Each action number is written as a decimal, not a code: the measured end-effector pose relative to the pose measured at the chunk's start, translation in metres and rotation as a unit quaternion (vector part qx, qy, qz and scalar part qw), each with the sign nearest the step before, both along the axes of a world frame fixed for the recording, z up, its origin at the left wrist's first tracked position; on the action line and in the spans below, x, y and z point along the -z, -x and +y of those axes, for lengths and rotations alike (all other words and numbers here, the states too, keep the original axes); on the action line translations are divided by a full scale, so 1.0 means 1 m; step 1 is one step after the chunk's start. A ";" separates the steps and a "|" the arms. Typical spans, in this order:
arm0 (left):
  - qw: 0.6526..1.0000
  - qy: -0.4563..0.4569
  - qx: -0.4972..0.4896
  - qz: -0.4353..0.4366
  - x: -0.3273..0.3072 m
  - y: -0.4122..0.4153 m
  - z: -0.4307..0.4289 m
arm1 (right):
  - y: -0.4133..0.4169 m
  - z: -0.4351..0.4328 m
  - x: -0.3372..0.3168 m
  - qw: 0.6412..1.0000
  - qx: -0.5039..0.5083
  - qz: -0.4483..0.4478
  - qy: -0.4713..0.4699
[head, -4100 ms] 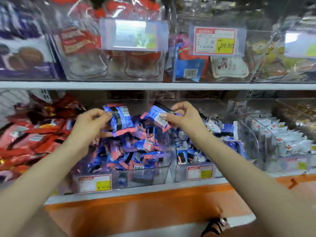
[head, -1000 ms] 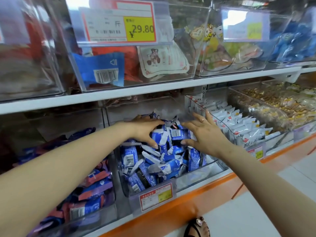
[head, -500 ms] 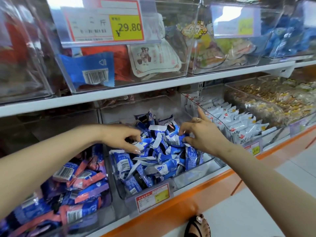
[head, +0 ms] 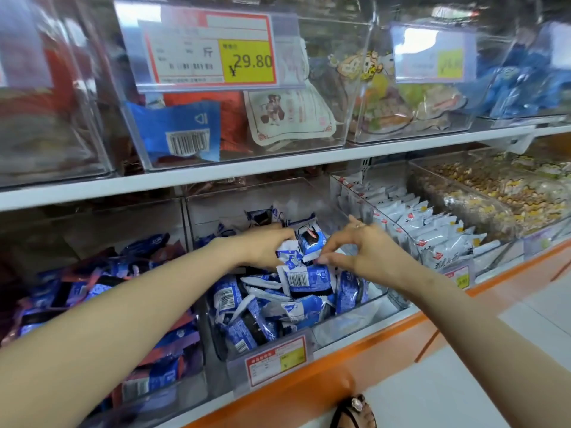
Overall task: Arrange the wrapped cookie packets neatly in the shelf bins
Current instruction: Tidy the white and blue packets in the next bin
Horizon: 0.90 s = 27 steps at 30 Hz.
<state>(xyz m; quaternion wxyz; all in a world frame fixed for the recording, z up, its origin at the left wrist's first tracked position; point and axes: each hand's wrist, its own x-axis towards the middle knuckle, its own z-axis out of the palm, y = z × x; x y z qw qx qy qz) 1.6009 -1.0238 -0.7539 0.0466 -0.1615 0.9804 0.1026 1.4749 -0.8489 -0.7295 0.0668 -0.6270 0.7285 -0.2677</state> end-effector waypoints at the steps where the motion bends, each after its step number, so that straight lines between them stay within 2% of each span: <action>1: 1.000 0.009 -0.003 0.001 -0.002 -0.002 0.002 | 0.001 0.002 0.000 0.999 0.028 0.015 0.021; 3: 0.999 0.024 -0.009 0.031 -0.008 -0.008 0.002 | 0.003 0.003 0.001 0.997 0.043 0.034 0.047; 5: 0.998 0.016 -0.031 0.061 -0.020 -0.017 0.001 | 0.004 0.004 0.002 0.998 0.041 0.042 0.035; 8: 0.994 -0.007 -0.067 0.088 -0.041 -0.042 -0.003 | 0.004 0.005 0.003 0.996 0.035 0.079 0.016; 10: 0.992 -0.050 -0.052 0.106 -0.052 -0.063 -0.008 | 0.002 0.006 0.003 0.993 0.037 0.112 0.016; 13: 0.991 -0.129 -0.001 0.033 -0.063 -0.089 -0.007 | -0.003 0.004 0.000 0.989 0.044 0.140 -0.002; 15: 0.990 -0.142 -0.005 -0.005 -0.064 -0.084 -0.001 | -0.006 0.000 -0.001 0.990 0.031 0.139 0.006; 20: 0.996 -0.071 -0.006 0.058 -0.040 0.003 0.008 | -0.007 0.000 -0.004 0.995 0.027 0.091 0.008; 24: 0.999 -0.029 -0.036 0.026 -0.006 0.062 0.010 | 0.000 0.000 -0.005 0.997 0.054 0.053 0.020; 27: 0.996 0.036 -0.078 0.030 0.003 0.065 0.005 | 0.001 -0.003 -0.010 0.997 0.052 0.025 0.048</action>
